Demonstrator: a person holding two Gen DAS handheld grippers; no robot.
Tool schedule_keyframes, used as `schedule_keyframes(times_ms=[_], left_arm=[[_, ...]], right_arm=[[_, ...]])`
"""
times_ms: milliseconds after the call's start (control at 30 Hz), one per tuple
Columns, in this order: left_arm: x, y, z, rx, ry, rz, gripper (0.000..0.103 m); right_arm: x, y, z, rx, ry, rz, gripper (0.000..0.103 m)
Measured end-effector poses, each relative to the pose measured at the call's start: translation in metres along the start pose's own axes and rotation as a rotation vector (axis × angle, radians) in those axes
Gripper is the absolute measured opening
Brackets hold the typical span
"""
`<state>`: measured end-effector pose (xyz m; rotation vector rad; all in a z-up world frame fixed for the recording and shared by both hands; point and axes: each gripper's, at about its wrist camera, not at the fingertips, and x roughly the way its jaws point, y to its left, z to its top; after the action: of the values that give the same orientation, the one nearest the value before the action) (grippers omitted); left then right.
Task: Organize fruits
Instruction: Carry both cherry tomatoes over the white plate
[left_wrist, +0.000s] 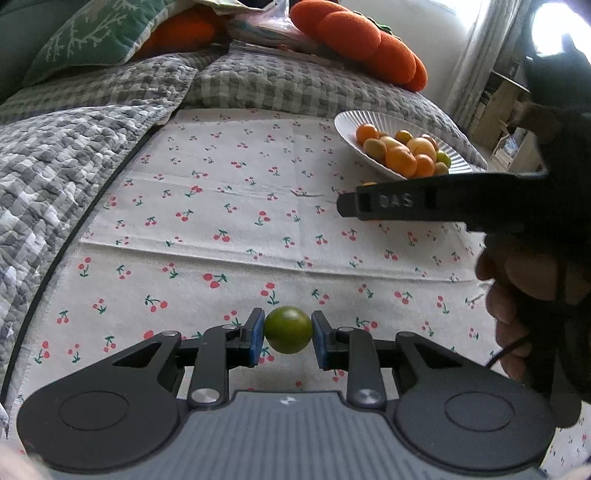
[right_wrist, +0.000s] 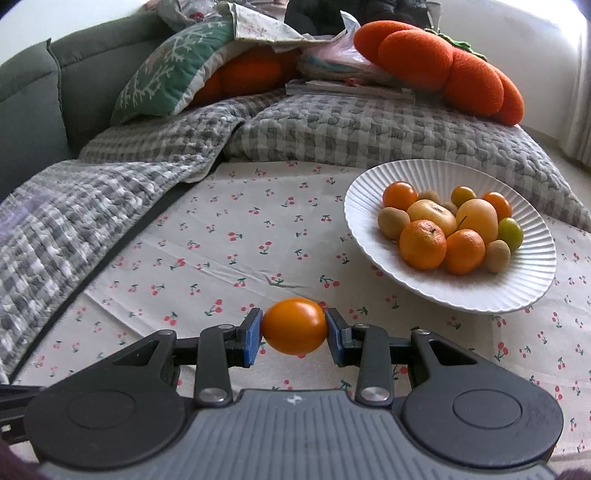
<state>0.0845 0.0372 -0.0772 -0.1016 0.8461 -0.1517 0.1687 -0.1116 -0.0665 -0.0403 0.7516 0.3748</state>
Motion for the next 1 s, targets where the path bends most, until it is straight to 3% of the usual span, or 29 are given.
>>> schedule_keyframes(times_ms=[333,667,1000], left_arm=[[-0.012,0.029,0.015,-0.122,-0.042,0.017,0.02],[-0.021,0.033,0.02,-0.155,-0.076,0.026,0.02],[-0.027,0.028,0.032,-0.182,-0.097,0.011,0.02]], right_arm=[[-0.036,0.001,0.005,0.029,-0.028,0.071,0.033],[-0.078,-0.006,0.017,0.041,-0.1,0.147,0.033],[-0.108,-0.036,0.037,0.071,-0.194,0.131,0.033]])
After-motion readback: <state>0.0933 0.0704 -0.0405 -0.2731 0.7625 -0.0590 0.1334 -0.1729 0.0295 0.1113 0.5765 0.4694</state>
